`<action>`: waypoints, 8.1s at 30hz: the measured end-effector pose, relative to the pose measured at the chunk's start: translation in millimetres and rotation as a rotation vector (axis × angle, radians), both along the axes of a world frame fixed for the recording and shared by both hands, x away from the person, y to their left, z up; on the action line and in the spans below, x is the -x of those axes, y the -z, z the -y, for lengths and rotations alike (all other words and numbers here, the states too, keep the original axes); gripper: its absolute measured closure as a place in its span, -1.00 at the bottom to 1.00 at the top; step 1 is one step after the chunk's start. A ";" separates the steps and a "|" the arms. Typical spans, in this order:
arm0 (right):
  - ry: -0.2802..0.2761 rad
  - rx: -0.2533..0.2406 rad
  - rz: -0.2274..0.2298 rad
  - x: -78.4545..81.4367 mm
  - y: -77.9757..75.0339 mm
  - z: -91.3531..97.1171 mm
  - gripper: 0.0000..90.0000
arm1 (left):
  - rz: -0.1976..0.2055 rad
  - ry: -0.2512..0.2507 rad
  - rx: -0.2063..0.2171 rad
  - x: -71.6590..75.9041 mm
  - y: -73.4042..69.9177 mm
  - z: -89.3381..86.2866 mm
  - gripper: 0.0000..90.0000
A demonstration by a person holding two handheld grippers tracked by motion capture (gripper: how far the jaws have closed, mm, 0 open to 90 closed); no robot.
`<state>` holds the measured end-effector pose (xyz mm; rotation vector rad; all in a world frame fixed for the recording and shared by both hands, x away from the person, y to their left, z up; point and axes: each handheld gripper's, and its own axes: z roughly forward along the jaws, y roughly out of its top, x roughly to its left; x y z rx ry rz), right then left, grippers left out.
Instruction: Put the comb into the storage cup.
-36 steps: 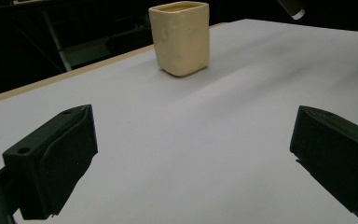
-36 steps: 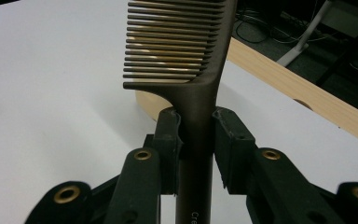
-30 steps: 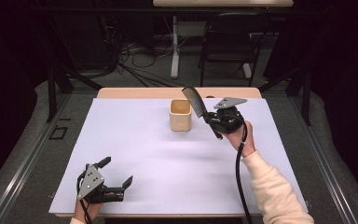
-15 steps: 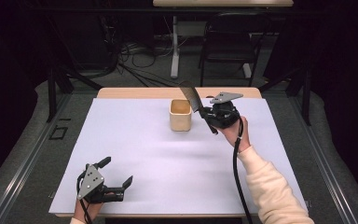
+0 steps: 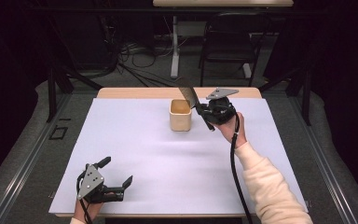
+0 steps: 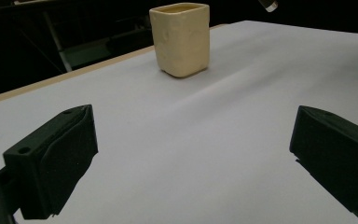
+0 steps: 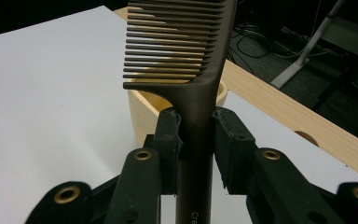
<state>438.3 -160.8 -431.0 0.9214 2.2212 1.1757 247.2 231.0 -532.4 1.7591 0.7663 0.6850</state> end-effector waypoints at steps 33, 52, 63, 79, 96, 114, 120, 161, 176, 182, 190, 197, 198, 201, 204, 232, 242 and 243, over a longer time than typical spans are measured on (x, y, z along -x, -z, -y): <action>0.003 -0.037 0.039 -20.6 -5.8 -14.9 0.60 | 0.003 -0.002 0.003 0.1 0.0 -0.1 -0.98; 0.000 -0.059 0.064 -31.4 -6.6 -21.6 0.60 | 0.003 -0.001 0.003 0.4 -0.2 -0.3 -0.98; 0.000 -0.061 0.080 -36.5 -9.6 -27.7 0.60 | 0.004 0.001 0.001 0.4 -0.3 -0.5 -0.98; -0.004 -0.085 0.108 -39.7 -14.8 -34.1 0.60 | 0.006 0.000 0.004 0.5 -0.5 -0.8 -0.98; -0.007 -0.107 0.132 -42.0 -20.0 -40.1 0.60 | 0.005 0.000 0.008 0.6 -0.4 -0.9 -0.98; -0.017 -0.108 0.166 -47.6 -20.4 -53.1 0.60 | 0.006 -0.001 0.011 0.8 -0.6 -1.0 -0.98; -0.019 -0.111 0.173 -49.7 -18.6 -56.5 0.60 | 0.007 -0.001 0.013 0.8 -0.6 -1.0 -0.98; -0.020 -0.120 0.182 -59.4 -2.3 -70.8 0.60 | 0.005 -0.001 0.013 1.1 -0.7 -1.2 -0.98; -0.017 -0.115 0.172 -61.3 6.2 -74.5 0.60 | 0.005 -0.001 0.013 1.1 -0.7 -0.9 -0.98; -0.018 -0.106 0.162 -62.6 9.8 -75.9 0.60 | 0.006 -0.002 0.013 1.2 -0.8 -1.2 -0.98; -0.019 -0.099 0.155 -64.5 12.6 -75.6 0.60 | 0.009 -0.004 0.015 1.1 -0.9 -1.9 -0.98; -0.022 -0.088 0.139 -66.2 16.3 -75.1 0.60 | 0.009 -0.004 0.013 1.2 -1.0 -2.0 -0.98; -0.025 -0.086 0.138 -66.7 17.2 -75.1 0.60 | 0.009 -0.004 0.013 1.3 -1.1 -2.0 -0.98; -0.024 -0.084 0.129 -67.7 19.2 -75.2 0.60 | 0.008 -0.003 0.012 1.3 -1.0 -2.0 -0.98; -0.024 -0.080 0.126 -68.1 21.0 -75.1 0.60 | 0.009 -0.001 0.009 1.3 -1.0 -2.0 -0.98; -0.040 -0.047 0.084 -69.9 34.6 -76.1 0.60 | 0.009 -0.001 0.011 1.7 -1.0 -1.9 -0.98; -0.049 -0.033 0.067 -69.3 37.7 -77.7 0.60 | 0.010 -0.001 0.009 1.7 -1.1 -1.8 -0.98; -0.049 -0.030 0.062 -69.3 37.9 -77.9 0.60 | 0.009 -0.001 0.009 1.6 -1.0 -1.9 -0.98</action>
